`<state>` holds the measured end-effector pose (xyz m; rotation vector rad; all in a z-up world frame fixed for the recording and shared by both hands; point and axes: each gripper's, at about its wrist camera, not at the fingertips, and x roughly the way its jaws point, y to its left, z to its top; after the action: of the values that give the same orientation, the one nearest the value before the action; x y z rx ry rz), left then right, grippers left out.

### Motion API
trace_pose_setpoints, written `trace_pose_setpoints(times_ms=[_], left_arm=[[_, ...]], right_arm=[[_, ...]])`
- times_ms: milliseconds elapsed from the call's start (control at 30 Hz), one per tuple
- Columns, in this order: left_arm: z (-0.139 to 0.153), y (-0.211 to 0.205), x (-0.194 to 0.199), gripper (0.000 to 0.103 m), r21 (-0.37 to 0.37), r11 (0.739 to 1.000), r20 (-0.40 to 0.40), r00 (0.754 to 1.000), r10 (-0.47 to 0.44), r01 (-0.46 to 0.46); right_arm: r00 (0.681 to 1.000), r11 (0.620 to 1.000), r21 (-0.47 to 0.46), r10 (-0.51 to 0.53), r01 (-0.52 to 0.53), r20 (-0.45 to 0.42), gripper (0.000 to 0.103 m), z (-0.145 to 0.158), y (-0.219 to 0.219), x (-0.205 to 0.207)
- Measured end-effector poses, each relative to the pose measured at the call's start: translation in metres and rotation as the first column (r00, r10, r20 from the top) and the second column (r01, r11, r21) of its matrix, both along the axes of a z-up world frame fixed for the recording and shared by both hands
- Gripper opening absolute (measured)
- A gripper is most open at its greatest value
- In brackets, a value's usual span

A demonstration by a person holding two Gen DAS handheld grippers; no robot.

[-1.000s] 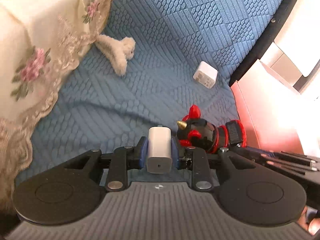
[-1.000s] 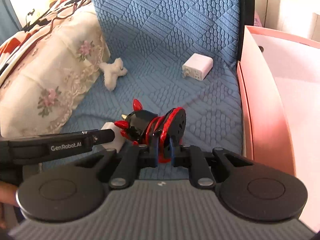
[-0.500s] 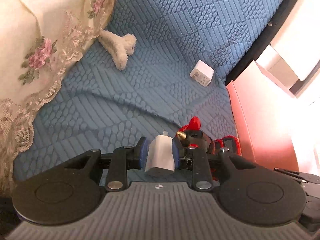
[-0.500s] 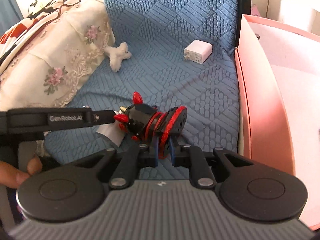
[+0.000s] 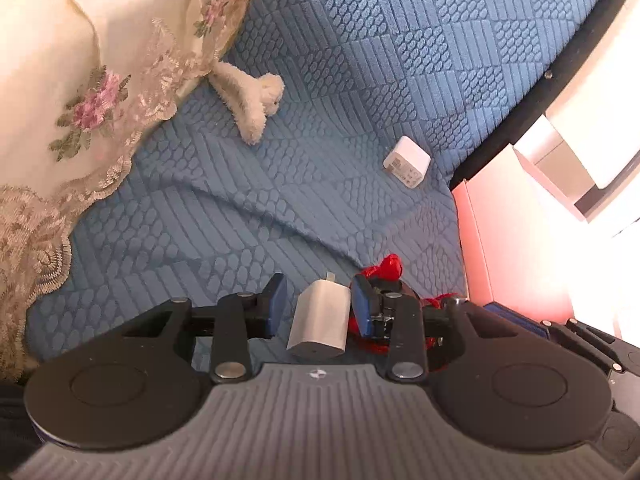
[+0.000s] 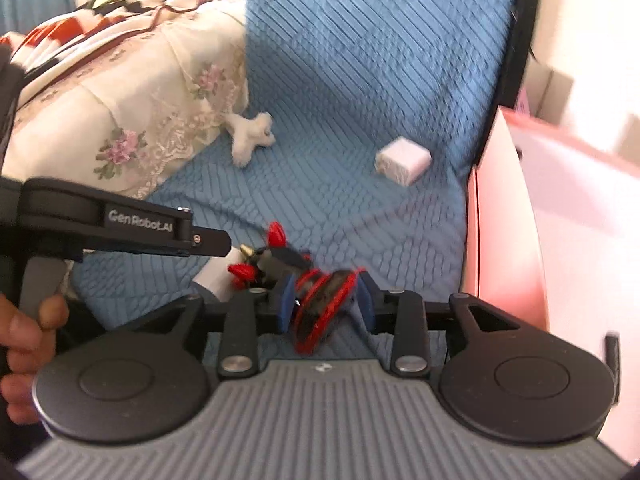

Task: Organize rigid objects
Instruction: 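Lift the charger and figurine off the seat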

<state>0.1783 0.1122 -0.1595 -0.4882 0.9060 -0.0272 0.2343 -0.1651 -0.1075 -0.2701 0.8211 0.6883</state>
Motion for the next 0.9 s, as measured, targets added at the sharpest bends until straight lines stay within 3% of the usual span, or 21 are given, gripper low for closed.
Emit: trace_pose_setpoints(times_ms=[133, 267, 433, 600, 900], left_arm=[[-0.001, 0.004, 0.003, 0.041, -0.021, 1.0, -0.004, 1.0, 0.008, -0.008], [-0.001, 0.009, 0.005, 0.041, -0.041, 0.999, -0.004, 1.0, 0.019, -0.02], [-0.002, 0.011, 0.007, 0.041, -0.054, 0.998, -0.009, 1.0, 0.024, -0.025], [-0.003, 0.01, 0.008, 0.041, -0.06, 0.998, -0.014, 1.0, 0.019, -0.02], [-0.003, 0.008, 0.009, 0.041, -0.064, 0.998, -0.015, 1.0, 0.007, -0.008]], right_arm=[[0.995, 0.997, -0.014, 0.072, -0.071, 0.065, 0.037, 0.003, 0.011, -0.006], [0.98, 0.985, -0.043, 0.17, -0.167, 0.1, 0.05, 0.0, 0.026, -0.013], [0.951, 0.95, -0.172, 0.284, -0.261, 0.125, 0.052, -0.014, 0.044, -0.02], [0.933, 0.916, -0.269, 0.34, -0.299, 0.121, 0.052, -0.03, 0.053, -0.021], [0.904, 0.88, -0.356, 0.391, -0.314, 0.17, 0.054, -0.04, 0.061, -0.019]])
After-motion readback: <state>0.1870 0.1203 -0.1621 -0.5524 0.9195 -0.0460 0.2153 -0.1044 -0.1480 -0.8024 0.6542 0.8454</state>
